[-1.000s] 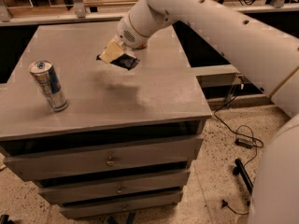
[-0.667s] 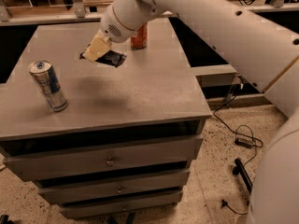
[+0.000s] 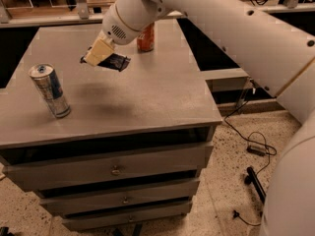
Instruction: Move rxbar blueberry near redbull can
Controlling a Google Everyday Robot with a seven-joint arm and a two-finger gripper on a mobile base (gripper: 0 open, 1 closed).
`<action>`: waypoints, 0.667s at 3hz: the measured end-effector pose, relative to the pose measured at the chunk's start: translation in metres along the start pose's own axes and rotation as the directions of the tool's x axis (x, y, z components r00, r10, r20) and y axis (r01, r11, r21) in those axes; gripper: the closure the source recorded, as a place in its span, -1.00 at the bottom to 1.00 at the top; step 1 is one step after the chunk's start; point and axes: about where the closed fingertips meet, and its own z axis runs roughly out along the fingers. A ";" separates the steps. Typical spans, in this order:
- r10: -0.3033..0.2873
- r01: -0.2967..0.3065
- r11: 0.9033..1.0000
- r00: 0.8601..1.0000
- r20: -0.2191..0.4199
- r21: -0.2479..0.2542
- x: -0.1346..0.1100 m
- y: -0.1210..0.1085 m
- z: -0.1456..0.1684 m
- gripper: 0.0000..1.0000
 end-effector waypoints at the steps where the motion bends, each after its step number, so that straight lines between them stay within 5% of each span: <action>1: -0.005 0.008 0.999 0.999 0.050 -0.049 0.018 0.022 0.000 1.00; 2: -0.015 0.020 0.992 0.999 0.043 -0.123 0.046 0.062 -0.005 1.00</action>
Offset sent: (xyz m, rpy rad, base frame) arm -0.1183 -0.0441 -0.0648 0.0203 0.1252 0.1809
